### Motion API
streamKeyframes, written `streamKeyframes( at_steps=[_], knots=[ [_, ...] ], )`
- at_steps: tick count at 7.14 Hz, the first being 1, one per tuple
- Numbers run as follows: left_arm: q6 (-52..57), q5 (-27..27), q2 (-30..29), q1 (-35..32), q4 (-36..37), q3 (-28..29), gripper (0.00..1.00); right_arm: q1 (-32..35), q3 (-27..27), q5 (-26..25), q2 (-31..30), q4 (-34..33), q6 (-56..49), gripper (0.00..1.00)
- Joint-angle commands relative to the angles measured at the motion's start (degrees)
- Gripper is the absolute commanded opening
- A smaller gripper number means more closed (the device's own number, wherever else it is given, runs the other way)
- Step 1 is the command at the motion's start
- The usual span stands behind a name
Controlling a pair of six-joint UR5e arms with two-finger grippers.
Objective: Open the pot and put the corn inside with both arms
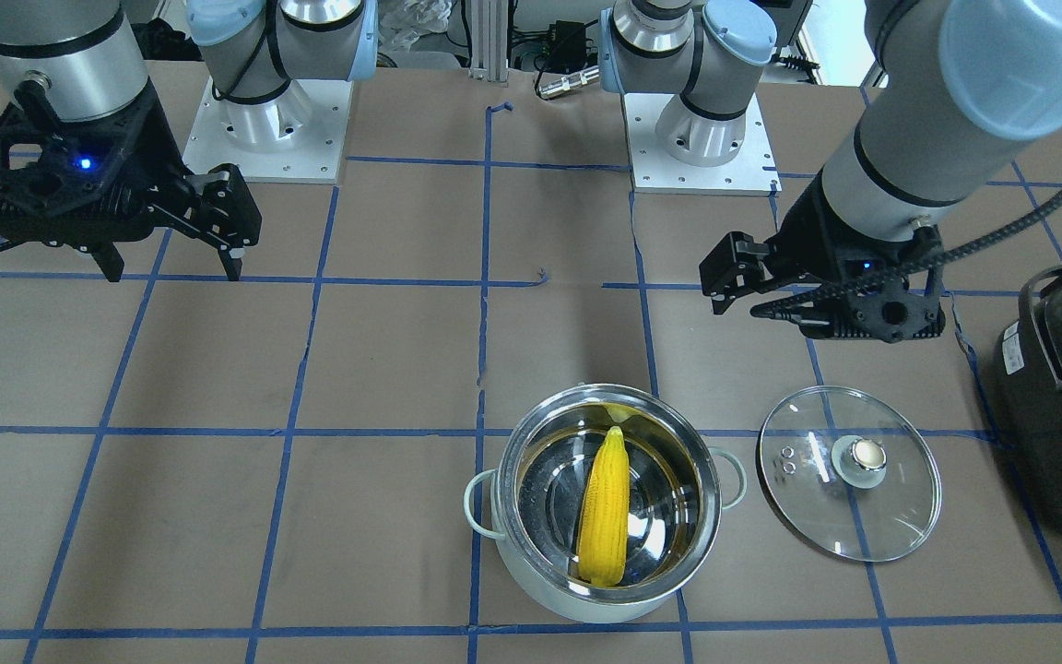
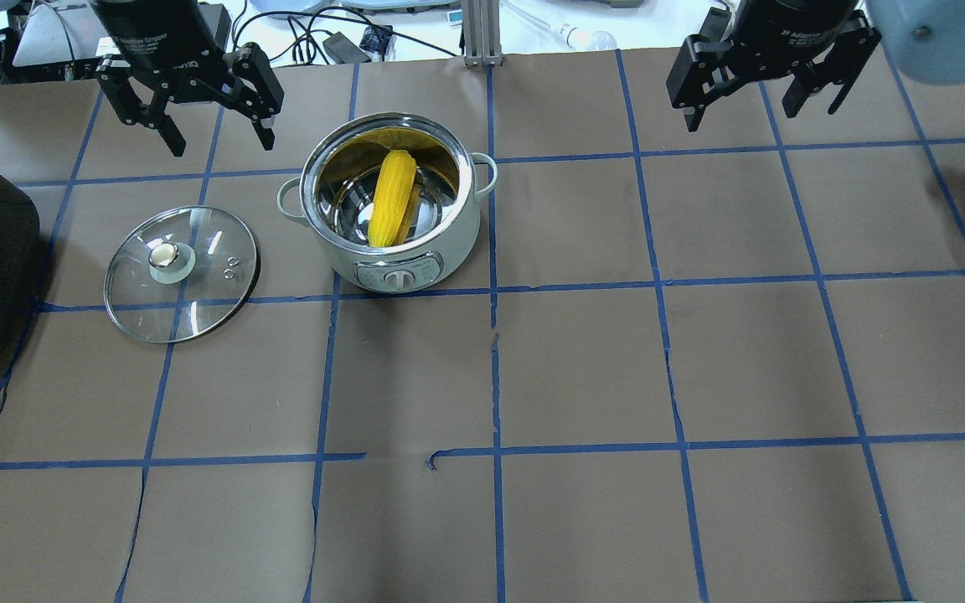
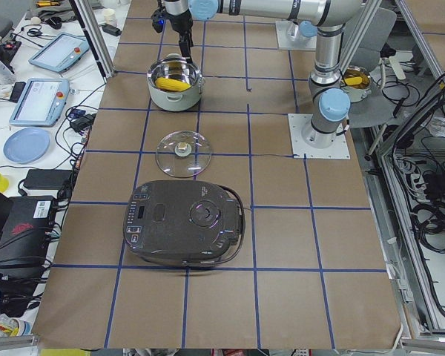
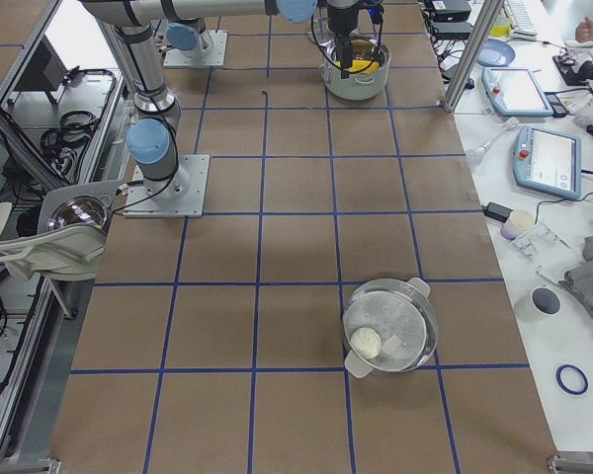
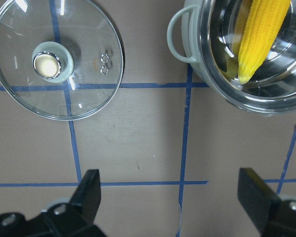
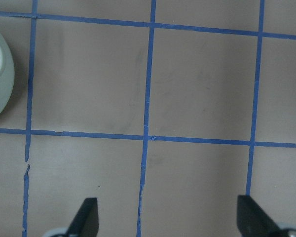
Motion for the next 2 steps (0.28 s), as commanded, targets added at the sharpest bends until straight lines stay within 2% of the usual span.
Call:
streamKeyframes(
  at_steps=[1,2],
  knots=[
    [0.9,-1.5,2.8,-1.0,1.4,-1.8,1.0,0.1,0.1,0.1,-0.1,-0.3,-0.1,1.0],
    [0.9,-1.5,4.5,-1.1,1.6,-3.1,1.0,0.0,0.1,0.1,-0.1,-0.3,-0.2,1.0]
  ],
)
